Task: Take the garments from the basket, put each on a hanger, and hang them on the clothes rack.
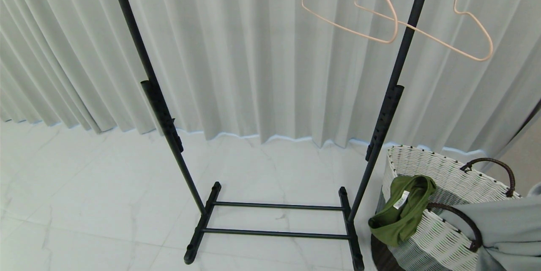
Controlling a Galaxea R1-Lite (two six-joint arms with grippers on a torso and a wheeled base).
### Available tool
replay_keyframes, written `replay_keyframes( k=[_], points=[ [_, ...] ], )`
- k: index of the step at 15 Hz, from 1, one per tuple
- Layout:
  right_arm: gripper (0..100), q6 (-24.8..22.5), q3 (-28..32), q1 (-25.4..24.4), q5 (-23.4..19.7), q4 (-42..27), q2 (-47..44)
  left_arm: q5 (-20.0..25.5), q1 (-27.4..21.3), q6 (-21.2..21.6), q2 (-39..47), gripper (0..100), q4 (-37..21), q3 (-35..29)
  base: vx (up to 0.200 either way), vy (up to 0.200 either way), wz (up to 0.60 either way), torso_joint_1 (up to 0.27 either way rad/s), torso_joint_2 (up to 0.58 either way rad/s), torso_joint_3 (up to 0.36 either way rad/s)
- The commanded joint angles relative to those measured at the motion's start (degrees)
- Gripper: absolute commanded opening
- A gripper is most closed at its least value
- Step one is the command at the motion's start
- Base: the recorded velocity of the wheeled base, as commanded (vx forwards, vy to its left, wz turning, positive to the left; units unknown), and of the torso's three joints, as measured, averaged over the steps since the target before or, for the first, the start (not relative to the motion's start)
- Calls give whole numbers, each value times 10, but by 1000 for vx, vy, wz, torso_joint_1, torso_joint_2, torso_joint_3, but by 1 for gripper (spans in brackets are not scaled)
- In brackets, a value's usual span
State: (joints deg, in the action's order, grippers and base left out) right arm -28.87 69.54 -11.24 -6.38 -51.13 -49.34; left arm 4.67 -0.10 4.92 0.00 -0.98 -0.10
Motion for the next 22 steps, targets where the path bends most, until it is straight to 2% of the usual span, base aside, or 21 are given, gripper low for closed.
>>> replay_keyframes(
  k=[1,5,17,22],
  points=[
    [0,21,17,-68,0,-10,-8,0,0,0,0,100,0,0,0,0,0,0,0,0],
    [0,36,16,-105,-7,-9,-9,0,0,0,0,100,0,0,0,0,0,0,0,0],
    [0,36,15,-106,-16,-9,-10,0,0,0,0,100,0,0,0,0,0,0,0,0],
    [0,36,14,-122,-25,-9,-11,0,0,0,0,100,0,0,0,0,0,0,0,0]
  ],
)
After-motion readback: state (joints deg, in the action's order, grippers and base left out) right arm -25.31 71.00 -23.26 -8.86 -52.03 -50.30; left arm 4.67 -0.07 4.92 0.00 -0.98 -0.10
